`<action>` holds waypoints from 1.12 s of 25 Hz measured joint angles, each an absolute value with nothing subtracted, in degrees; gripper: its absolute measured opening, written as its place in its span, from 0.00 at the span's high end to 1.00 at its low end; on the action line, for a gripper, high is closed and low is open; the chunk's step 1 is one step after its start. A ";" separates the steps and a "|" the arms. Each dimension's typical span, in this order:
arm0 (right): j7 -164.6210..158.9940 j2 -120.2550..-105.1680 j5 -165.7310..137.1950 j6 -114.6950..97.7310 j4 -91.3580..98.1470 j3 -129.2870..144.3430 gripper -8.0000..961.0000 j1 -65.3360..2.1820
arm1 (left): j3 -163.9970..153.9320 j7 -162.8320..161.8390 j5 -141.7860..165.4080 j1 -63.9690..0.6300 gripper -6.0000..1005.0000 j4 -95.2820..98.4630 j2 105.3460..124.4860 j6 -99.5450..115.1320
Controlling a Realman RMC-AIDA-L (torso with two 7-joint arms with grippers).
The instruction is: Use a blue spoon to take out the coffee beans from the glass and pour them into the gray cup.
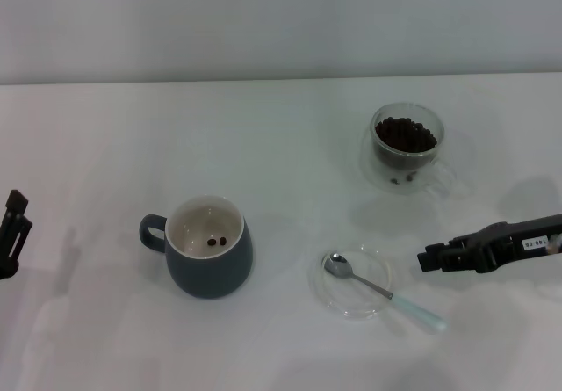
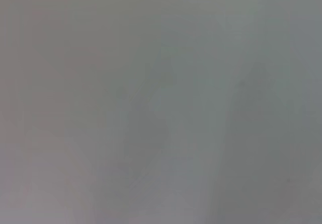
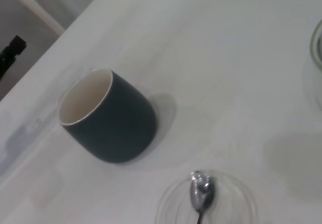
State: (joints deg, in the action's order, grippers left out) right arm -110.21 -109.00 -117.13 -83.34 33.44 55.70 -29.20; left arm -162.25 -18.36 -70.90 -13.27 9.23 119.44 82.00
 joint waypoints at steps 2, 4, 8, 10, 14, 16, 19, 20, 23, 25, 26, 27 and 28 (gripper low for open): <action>-110.11 -109.30 -117.15 -82.64 33.86 55.32 0.74 -29.16 | -162.25 -18.34 -70.92 -13.18 0.30 9.23 119.45 81.99; -109.03 -109.87 -116.35 -82.28 35.03 53.78 0.71 -28.68 | -162.25 -18.36 -70.96 -13.13 0.30 9.22 119.44 81.99; -101.56 -112.19 -114.85 -82.17 37.83 47.19 0.69 -27.02 | -162.21 -18.33 -71.07 -13.10 0.30 9.23 119.44 81.92; -93.82 -113.59 -113.28 -81.73 38.08 42.24 0.69 -26.26 | -162.17 -18.32 -71.19 -13.11 0.30 9.19 119.44 81.57; -79.28 -114.45 -105.61 -77.91 33.94 37.54 0.68 -25.19 | -162.15 -18.33 -71.70 -13.26 0.30 9.18 119.36 80.81; -72.03 -114.40 -99.83 -75.63 30.97 37.37 0.65 -24.65 | -162.15 -18.34 -71.72 -13.27 0.30 9.17 119.36 80.77; -58.35 -114.48 -86.31 -72.75 24.47 37.29 0.61 -23.70 | -162.15 -18.34 -71.72 -13.34 0.30 9.15 119.35 80.74; -54.50 -114.51 -81.80 -72.46 22.06 37.27 0.60 -23.57 | -162.15 -18.34 -71.72 -13.34 0.30 9.15 119.35 80.74; -40.38 -114.60 -66.42 -72.85 13.76 37.21 0.56 -23.53 | -162.15 -18.33 -71.72 -13.37 0.30 8.99 119.35 80.71; -32.00 -114.82 -57.94 -74.00 9.14 37.17 0.50 -23.75 | -162.15 -18.19 -71.72 -13.42 0.30 8.98 119.35 80.69; -27.97 -114.95 -54.69 -74.61 7.11 37.18 0.45 -23.93 | -162.15 -18.12 -71.72 -13.44 0.30 8.99 119.36 80.69; -24.65 -115.08 -51.69 -75.24 5.34 37.17 0.40 -24.08 | -162.16 -18.10 -71.72 -13.46 0.30 8.99 119.36 80.68; -22.23 -115.18 -49.97 -75.59 4.21 37.16 0.35 -24.17 | -162.16 -18.07 -71.72 -13.51 0.30 8.93 119.36 80.67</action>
